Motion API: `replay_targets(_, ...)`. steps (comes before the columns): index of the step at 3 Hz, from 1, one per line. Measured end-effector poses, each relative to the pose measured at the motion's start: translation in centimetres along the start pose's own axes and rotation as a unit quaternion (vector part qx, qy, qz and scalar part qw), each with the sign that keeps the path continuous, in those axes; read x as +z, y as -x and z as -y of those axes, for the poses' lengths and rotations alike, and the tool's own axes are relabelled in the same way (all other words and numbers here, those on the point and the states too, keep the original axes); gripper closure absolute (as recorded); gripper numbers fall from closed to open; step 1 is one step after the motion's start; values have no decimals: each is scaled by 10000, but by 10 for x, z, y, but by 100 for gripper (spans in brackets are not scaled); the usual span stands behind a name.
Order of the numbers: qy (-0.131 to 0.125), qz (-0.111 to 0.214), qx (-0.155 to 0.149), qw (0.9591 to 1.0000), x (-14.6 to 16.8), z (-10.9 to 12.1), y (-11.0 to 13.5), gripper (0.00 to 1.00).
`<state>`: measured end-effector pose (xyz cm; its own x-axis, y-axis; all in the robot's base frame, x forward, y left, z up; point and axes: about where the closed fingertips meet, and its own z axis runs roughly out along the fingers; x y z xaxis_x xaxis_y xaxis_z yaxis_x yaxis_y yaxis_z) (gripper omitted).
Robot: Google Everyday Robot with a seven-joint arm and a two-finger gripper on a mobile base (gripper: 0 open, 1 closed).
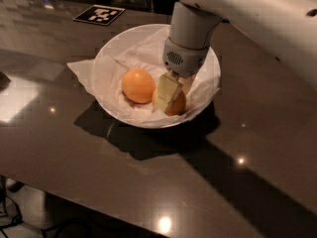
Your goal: Pick orange from white bowl
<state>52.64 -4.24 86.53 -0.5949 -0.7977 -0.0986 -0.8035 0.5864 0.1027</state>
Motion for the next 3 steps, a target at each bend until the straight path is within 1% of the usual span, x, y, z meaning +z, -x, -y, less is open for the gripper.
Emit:
replay_targets(1,93,-63,27,9999,10,0,-3,30)
replay_targets(2,190,-106,25,9998,19,-1,-5,24)
replay_targets(3,191,-107,25,9998,19,-1,-5,42)
